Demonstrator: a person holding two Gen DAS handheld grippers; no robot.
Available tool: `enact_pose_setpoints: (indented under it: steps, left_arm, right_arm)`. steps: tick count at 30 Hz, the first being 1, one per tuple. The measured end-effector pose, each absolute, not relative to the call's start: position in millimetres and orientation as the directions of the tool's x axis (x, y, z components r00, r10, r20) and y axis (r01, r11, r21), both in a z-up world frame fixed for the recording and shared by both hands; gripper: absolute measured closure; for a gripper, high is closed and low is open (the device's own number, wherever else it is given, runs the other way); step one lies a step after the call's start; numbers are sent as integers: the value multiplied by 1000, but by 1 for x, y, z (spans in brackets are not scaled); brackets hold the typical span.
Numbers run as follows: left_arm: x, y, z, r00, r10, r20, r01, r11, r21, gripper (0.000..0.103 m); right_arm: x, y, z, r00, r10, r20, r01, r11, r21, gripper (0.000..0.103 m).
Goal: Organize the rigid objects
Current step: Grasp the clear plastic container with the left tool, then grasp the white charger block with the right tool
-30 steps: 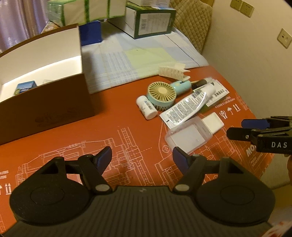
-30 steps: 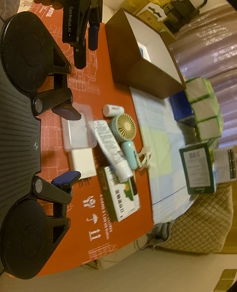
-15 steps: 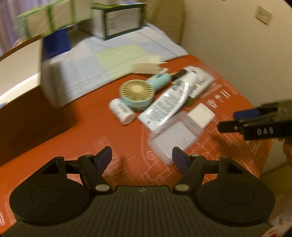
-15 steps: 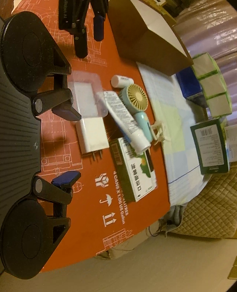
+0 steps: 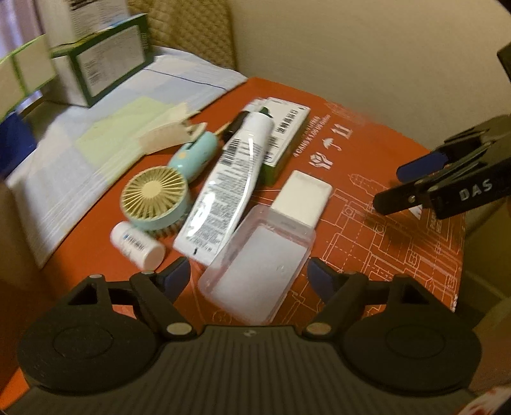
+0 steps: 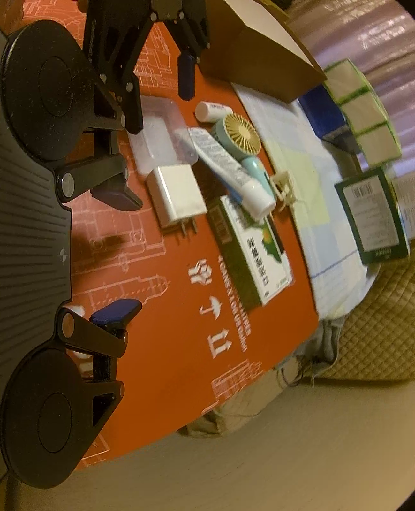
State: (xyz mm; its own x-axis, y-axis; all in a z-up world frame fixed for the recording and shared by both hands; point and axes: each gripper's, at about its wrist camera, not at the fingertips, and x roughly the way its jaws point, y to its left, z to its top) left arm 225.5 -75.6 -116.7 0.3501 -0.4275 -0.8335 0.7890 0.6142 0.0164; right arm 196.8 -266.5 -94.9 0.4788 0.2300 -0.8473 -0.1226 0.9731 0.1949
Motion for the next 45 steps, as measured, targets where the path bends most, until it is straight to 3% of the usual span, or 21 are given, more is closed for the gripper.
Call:
enact_pose_setpoints:
  steps: [2, 10, 20, 34, 41, 45]
  left_arm:
    - [227, -80, -120, 339, -430, -837, 802, 597, 18, 27]
    - [216, -75, -128, 318, -436, -842, 803, 596, -5, 51]
    - [197, -22, -127, 399, -357, -845, 630, 776, -31, 52]
    - [206, 44, -123, 506, -158, -848, 263, 964, -22, 52]
    - [206, 48, -122, 504, -148, -851, 247, 969, -21, 42]
    - [209, 43, -122, 515, -125, -848, 264, 964, 18, 42]
  right_arm:
    - [194, -271, -95, 478, 224, -849, -106, 974, 198, 45]
    - [186, -285, -98, 471, 208, -857, -55, 977, 206, 45]
    - [187, -275, -98, 464, 245, -852, -101, 969, 224, 45]
    - [218, -222, -106, 464, 353, -813, -321, 922, 216, 45]
    - [231, -208, -117, 481, 321, -816, -366, 919, 146, 45]
    - [236, -200, -122, 490, 303, -817, -393, 914, 104, 45]
